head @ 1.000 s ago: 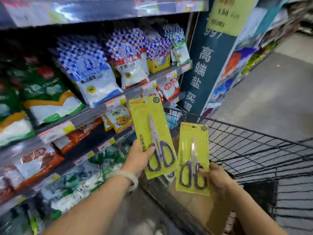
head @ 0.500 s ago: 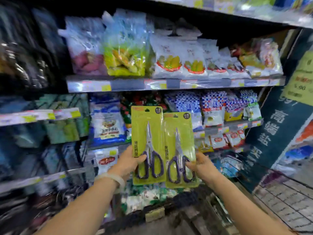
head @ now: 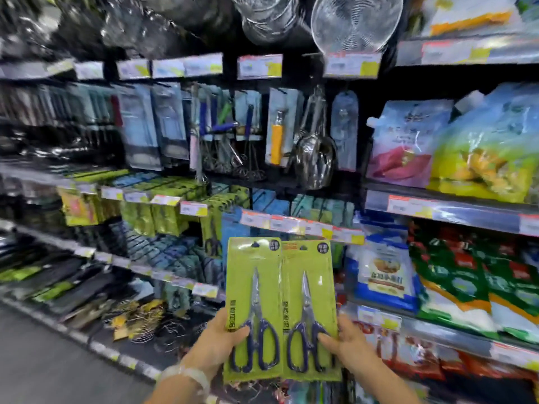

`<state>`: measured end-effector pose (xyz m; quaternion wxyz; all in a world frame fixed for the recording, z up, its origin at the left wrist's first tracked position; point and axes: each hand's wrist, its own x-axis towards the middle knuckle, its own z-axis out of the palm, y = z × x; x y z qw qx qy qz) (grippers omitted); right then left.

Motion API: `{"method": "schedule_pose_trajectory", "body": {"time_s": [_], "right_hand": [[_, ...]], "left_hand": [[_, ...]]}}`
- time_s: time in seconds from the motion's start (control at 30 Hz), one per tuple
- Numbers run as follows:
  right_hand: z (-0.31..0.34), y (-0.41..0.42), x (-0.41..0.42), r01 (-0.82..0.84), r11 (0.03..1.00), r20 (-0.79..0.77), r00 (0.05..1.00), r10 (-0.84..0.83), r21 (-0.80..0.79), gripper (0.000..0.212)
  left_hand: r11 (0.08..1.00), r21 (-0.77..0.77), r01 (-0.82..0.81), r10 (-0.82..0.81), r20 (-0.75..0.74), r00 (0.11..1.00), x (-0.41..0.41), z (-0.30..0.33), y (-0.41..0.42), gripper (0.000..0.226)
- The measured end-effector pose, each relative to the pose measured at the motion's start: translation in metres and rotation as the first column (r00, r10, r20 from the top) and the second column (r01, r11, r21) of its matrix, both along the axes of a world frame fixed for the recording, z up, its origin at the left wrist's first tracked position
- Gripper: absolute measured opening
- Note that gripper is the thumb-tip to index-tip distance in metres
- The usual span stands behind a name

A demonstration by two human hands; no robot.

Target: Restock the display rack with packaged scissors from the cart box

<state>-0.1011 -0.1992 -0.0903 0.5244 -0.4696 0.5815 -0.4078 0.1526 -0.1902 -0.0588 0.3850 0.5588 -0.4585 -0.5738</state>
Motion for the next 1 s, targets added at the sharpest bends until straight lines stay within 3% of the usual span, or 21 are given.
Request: {"method": "schedule_pose_trajectory", "body": {"time_s": [0.13, 0.3, 0.43, 0.7, 0.8, 0.93, 1.0], "right_hand": [[-0.012, -0.051, 0.075, -0.135, 0.991, -0.046, 0.990, 0.136, 0.018, 0.031], [-0.020, -0.112, 0.154, -0.231, 0.972, -0.075, 0.969, 0.234, 0.047, 0.023], [-0.043, -0.170, 0.203, -0.258, 0.965, -0.141, 0.955, 0.261, 0.045, 0.022], [-0.048, -0.240, 0.275, -0.152, 0.985, -0.237, 0.957, 0.166, 0.077, 0.019], [-0.041, -0.262, 0.290, -0.153, 0.987, -0.290, 0.943, 0.161, 0.050, 0.020], [-0.034, -0.286, 0.309, -0.059, 0.997, -0.173, 0.983, 0.067, 0.052, 0.020], [-0.033, -0.291, 0.315, 0.024, 0.999, -0.094, 0.995, -0.020, 0.044, 0.023]], "left_hand": [[0.988, -0.033, -0.148, 0.149, 0.024, 0.989, 0.072, -0.007, -0.019, 0.031], [0.967, 0.041, -0.253, 0.254, -0.030, 0.967, 0.143, -0.008, -0.056, 0.025], [0.961, 0.053, -0.272, 0.273, -0.006, 0.962, 0.201, -0.013, -0.098, 0.038], [0.970, 0.036, -0.239, 0.238, 0.006, 0.971, 0.265, -0.025, -0.163, 0.036], [0.990, -0.029, -0.140, 0.142, 0.095, 0.985, 0.285, -0.028, -0.194, 0.037], [1.000, 0.024, 0.015, -0.017, 0.082, 0.997, 0.315, -0.028, -0.243, 0.049], [0.998, 0.056, 0.042, -0.047, 0.074, 0.996, 0.334, -0.029, -0.267, 0.073]]}}
